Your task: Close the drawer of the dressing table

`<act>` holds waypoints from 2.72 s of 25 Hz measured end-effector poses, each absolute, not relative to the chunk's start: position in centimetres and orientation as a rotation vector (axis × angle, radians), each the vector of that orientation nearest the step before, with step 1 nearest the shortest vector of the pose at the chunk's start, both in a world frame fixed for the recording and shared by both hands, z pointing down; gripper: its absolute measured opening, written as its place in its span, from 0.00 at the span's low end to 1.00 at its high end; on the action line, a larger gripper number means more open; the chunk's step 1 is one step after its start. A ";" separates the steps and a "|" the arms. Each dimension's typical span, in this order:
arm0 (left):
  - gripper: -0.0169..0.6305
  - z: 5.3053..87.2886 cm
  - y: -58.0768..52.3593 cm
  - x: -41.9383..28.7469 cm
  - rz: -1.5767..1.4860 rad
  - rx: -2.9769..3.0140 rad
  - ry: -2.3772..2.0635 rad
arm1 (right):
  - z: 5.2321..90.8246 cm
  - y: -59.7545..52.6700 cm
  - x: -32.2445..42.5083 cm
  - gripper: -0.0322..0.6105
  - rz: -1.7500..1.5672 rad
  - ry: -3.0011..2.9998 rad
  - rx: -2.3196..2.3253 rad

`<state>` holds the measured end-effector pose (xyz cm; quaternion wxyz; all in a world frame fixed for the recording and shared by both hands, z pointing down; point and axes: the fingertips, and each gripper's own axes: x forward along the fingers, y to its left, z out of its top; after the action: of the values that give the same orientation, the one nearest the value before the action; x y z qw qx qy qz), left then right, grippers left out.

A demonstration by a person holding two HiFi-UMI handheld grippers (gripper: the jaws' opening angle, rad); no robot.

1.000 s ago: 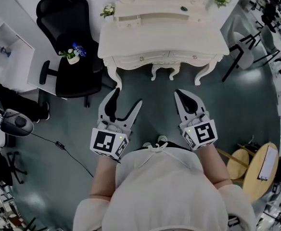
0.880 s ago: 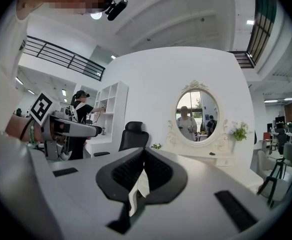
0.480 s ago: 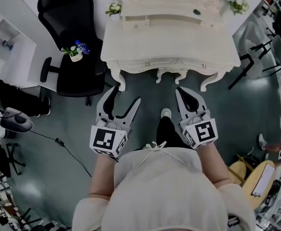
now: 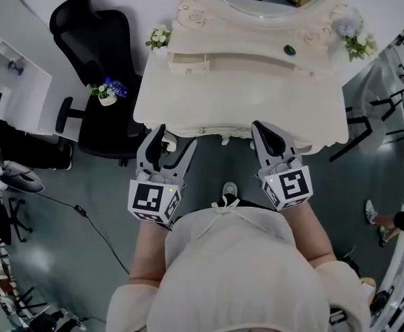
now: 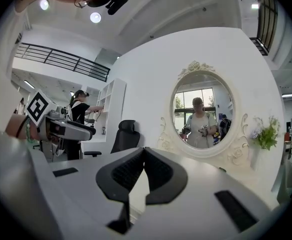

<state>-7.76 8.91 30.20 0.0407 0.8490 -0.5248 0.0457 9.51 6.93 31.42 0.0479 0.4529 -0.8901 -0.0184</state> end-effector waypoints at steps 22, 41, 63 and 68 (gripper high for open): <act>0.51 41.5 -11.5 -8.4 0.270 2.379 -1.589 | 38.8 -13.4 8.4 0.06 0.123 -2.699 1.249; 0.51 56.2 -21.0 -10.6 0.462 2.206 -1.463 | 47.2 -20.7 3.7 0.06 0.164 -2.601 1.188; 0.18 58.1 -23.9 -10.6 0.553 2.162 -1.438 | 48.2 -23.1 3.5 0.06 0.167 -2.591 1.225; 0.18 58.0 -24.5 -10.4 0.546 2.158 -1.426 | 48.4 -23.8 3.6 0.06 0.187 -2.578 1.260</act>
<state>-10.41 -24.48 58.00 0.2466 0.7911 -0.5228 0.2001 3.63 -23.83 48.42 0.1325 0.4343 -0.8886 0.0645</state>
